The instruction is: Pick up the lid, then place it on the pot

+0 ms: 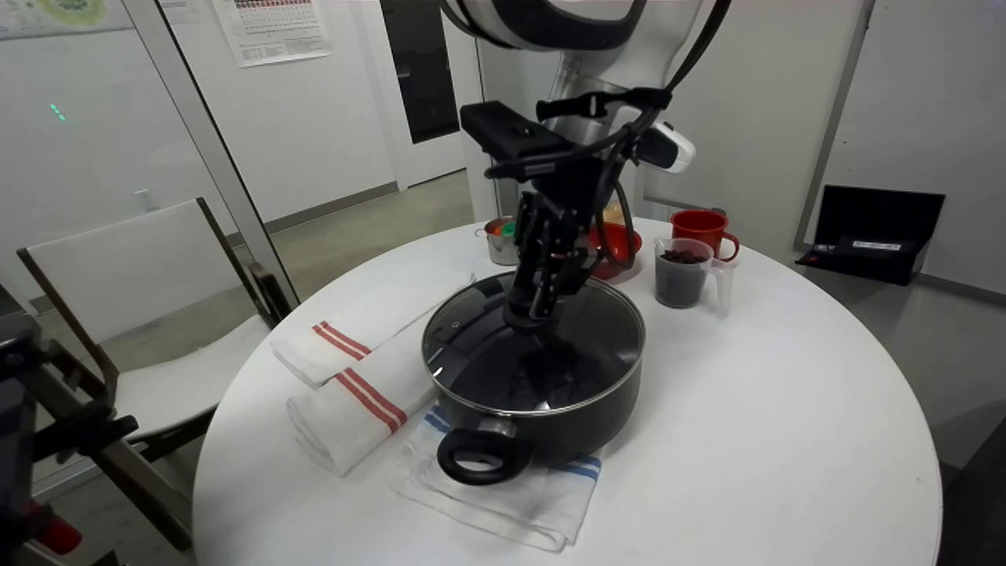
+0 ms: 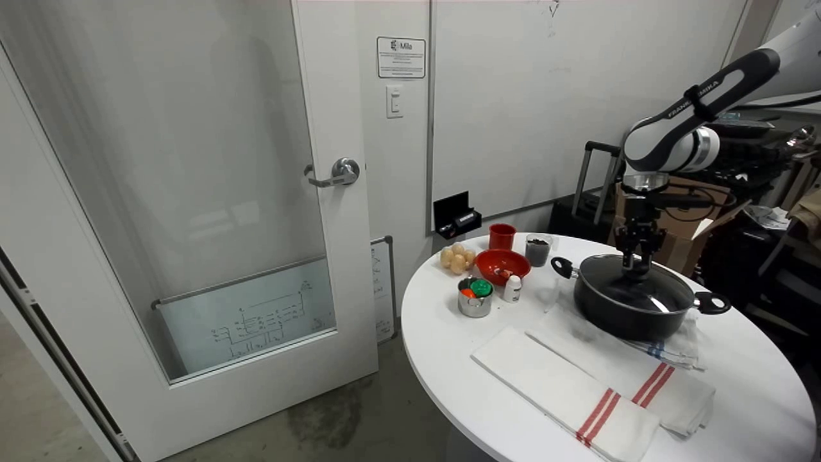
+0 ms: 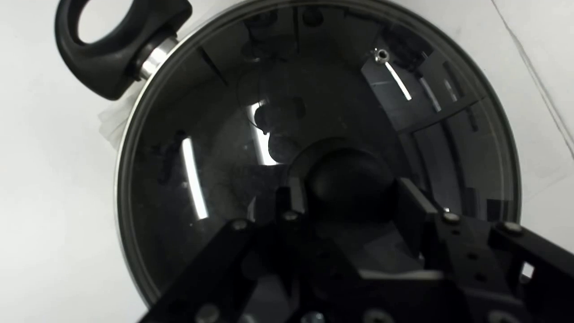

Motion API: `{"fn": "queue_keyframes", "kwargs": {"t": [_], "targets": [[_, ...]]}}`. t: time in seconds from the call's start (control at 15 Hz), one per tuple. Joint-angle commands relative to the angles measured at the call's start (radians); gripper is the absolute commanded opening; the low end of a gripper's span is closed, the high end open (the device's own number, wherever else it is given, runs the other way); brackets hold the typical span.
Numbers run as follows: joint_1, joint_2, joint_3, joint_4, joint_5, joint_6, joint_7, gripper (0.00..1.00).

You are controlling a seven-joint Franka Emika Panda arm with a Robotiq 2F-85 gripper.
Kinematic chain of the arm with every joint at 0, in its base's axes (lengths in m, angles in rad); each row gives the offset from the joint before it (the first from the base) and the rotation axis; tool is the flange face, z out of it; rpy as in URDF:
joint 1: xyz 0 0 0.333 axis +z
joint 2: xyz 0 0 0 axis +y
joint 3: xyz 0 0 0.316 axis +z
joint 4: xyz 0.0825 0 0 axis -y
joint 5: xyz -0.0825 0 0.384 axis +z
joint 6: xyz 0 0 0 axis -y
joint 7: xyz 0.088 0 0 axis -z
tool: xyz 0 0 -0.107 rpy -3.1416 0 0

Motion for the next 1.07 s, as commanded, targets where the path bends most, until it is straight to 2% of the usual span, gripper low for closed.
{"fn": "queue_keyframes", "kwargs": {"t": [0.0, 0.07, 0.27, 0.33, 1.0], "targets": [[0.007, 0.008, -0.010, 0.030, 0.006, -0.042, 0.013, 0.75], [0.007, 0.007, -0.011, 0.028, 0.006, -0.041, 0.014, 0.77], [0.009, 0.002, -0.011, 0.023, 0.005, -0.042, 0.015, 0.96], [0.009, -0.004, -0.011, 0.016, 0.006, -0.038, 0.015, 1.00], [0.023, -0.048, -0.010, -0.022, 0.007, -0.016, 0.018, 1.00]]}}
